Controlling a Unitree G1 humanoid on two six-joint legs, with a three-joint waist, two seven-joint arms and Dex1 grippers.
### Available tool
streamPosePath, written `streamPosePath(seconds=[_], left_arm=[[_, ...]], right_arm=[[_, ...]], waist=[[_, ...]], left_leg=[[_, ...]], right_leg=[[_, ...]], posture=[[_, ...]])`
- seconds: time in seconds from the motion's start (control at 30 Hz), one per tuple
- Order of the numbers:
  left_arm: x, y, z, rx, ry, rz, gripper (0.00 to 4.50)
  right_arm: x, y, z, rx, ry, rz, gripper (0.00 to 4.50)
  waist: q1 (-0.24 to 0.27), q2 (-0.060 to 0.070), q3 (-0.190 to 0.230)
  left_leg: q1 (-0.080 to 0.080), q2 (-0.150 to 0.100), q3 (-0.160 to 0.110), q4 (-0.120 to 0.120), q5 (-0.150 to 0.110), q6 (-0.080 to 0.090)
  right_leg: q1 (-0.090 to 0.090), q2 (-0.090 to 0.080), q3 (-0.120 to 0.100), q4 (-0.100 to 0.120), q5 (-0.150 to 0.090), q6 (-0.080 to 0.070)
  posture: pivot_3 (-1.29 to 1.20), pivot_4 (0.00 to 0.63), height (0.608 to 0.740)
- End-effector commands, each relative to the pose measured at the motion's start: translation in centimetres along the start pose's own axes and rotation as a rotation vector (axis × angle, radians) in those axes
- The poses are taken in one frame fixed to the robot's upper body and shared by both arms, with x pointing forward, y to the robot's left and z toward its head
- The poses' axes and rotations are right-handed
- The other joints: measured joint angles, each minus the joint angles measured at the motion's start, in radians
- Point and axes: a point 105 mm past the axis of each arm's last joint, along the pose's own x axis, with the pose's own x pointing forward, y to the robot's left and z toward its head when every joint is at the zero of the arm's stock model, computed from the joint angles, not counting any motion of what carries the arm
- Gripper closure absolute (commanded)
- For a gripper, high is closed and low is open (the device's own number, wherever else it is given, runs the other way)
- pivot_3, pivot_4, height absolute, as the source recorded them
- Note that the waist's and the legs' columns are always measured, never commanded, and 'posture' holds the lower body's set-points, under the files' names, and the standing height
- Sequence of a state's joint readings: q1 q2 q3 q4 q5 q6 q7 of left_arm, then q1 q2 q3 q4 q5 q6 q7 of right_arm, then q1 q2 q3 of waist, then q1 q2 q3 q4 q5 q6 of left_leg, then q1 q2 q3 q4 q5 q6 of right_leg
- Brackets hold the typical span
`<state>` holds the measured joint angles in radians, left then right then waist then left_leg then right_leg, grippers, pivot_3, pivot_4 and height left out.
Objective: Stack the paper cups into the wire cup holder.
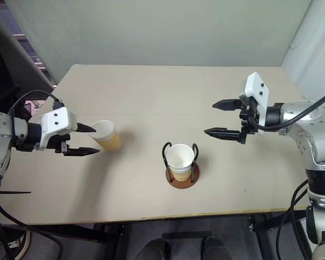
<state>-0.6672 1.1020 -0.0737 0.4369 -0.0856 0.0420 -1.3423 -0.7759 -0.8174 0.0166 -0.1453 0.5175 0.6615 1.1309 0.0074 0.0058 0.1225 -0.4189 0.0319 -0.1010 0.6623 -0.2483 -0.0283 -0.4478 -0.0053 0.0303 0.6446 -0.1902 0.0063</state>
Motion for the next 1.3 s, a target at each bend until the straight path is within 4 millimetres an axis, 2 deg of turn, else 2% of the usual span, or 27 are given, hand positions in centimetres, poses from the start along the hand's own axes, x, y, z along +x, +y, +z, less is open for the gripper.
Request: streamPosePath(seconds=[0.03, 0.13, 0.4, 0.53, 0.63, 0.77, 0.8, 0.9, 0.97, 1.07, 1.13, 1.23, 1.3], left_arm=[[-0.3, 0.8, 0.2, 0.045, 0.017, 0.039, 0.83], [0.4, 0.8, -0.1, 0.053, 0.016, 0.041, 0.83], [2.7, 1.5, 1.2, 0.103, -0.030, 0.050, 0.83], [2.4, 1.2, 1.6, 0.099, -0.050, 0.014, 1.75], [1.9, 1.1, 1.7, 0.101, -0.052, -0.003, 2.91], [1.3, 1.0, 3.6, 0.149, -0.095, -0.032, 4.38], [1.1, 1.0, 4.1, 0.160, -0.109, -0.036, 4.45], [0.5, 0.8, 6.2, 0.193, -0.177, -0.067, 4.45], [0.0, 0.3, 8.4, 0.239, -0.249, -0.118, 4.45], [-1.3, -1.5, 13.4, 0.341, -0.433, -0.256, 4.45], [-1.9, -3.0, 16.3, 0.417, -0.538, -0.340, 4.45], [-2.6, -4.5, 20.0, 0.510, -0.686, -0.445, 4.45], [-2.4, -4.7, 21.4, 0.561, -0.715, -0.481, 4.45]], right_arm=[[-1.0, 0.0, 2.3, -0.077, -0.050, -0.009, 0.05], [-1.1, 0.3, 2.5, -0.086, -0.048, -0.004, 0.05], [-1.2, 0.5, 2.7, -0.092, -0.040, -0.005, 0.05], [-1.5, 0.6, 2.5, -0.092, -0.030, -0.015, 0.00], [-1.6, 0.6, 2.5, -0.092, -0.028, -0.021, 0.00], [-1.7, 0.5, 2.5, -0.092, -0.029, -0.028, 0.00], [-1.7, 0.6, 2.5, -0.093, -0.031, -0.027, 0.00], [-2.1, 1.1, 3.0, -0.099, -0.041, -0.003, 0.00], [-2.6, 2.2, 3.3, -0.106, -0.039, 0.049, 0.00], [-3.8, 5.9, 3.5, -0.153, -0.037, 0.219, 0.00], [-4.3, 7.1, 3.4, -0.159, -0.022, 0.253, 0.00], [-4.6, 7.6, 3.5, -0.164, -0.015, 0.244, 0.00], [-4.6, 7.5, 3.5, -0.172, -0.008, 0.217, 0.00]], waist=[[0.000, 0.000, 0.000], [0.000, 0.000, 0.000], [0.006, 0.000, 0.000], [0.005, 0.000, 0.000], [0.004, 0.000, 0.000], [0.004, 0.000, 0.000], [0.004, 0.000, 0.000], [0.007, 0.000, 0.000], [0.009, 0.000, 0.000], [0.019, -0.001, 0.000], [0.022, -0.001, 0.000], [0.020, -0.001, 0.000], [0.020, -0.001, 0.000]], left_leg=[[0.000, 0.000, 0.000, 0.000, 0.000, 0.000], [-0.001, 0.000, 0.000, 0.000, 0.000, -0.001], [-0.002, 0.000, 0.000, 0.001, 0.001, -0.001], [-0.001, 0.000, 0.000, 0.002, 0.001, -0.001], [-0.001, 0.000, 0.000, 0.001, 0.001, -0.001], [-0.001, 0.000, 0.000, 0.002, 0.001, -0.001], [-0.001, 0.000, 0.000, 0.002, 0.001, -0.001], [-0.001, 0.000, 0.001, 0.002, 0.001, -0.001], [-0.002, 0.000, 0.000, 0.002, 0.001, -0.001], [-0.004, 0.000, 0.000, 0.002, 0.001, -0.001], [-0.005, -0.001, 0.000, 0.002, 0.000, -0.001], [-0.004, -0.001, 0.003, 0.004, -0.001, -0.001], [-0.002, -0.002, 0.004, 0.004, -0.001, -0.001]], right_leg=[[0.000, 0.000, 0.000, 0.000, 0.000, 0.001], [0.000, 0.000, 0.000, -0.001, -0.002, 0.001], [0.000, 0.000, 0.000, -0.001, -0.003, 0.002], [0.000, 0.000, 0.000, -0.001, -0.003, 0.002], [0.000, 0.000, 0.000, 0.000, -0.003, 0.002], [0.000, 0.000, 0.000, -0.001, -0.003, 0.002], [0.000, 0.000, 0.000, -0.001, -0.003, 0.003], [0.000, 0.000, 0.000, -0.001, -0.003, 0.003], [0.000, 0.000, 0.000, -0.001, -0.003, 0.003], [0.000, 0.000, -0.001, -0.002, -0.003, 0.004], [0.000, 0.000, -0.001, -0.002, -0.004, 0.005], [0.002, -0.001, 0.001, -0.003, -0.005, 0.007], [0.004, -0.001, 0.001, -0.002, -0.004, 0.008]], posture=[[0.00, 0.150, 0.740], [0.00, 0.150, 0.740], [0.00, 0.150, 0.740], [0.00, 0.150, 0.740], [0.00, 0.150, 0.740], [0.00, 0.150, 0.740], [0.00, 0.150, 0.740], [0.00, 0.150, 0.740], [0.00, 0.150, 0.740], [0.00, 0.150, 0.740], [0.00, 0.150, 0.740], [0.00, 0.150, 0.740], [0.00, 0.150, 0.740]])
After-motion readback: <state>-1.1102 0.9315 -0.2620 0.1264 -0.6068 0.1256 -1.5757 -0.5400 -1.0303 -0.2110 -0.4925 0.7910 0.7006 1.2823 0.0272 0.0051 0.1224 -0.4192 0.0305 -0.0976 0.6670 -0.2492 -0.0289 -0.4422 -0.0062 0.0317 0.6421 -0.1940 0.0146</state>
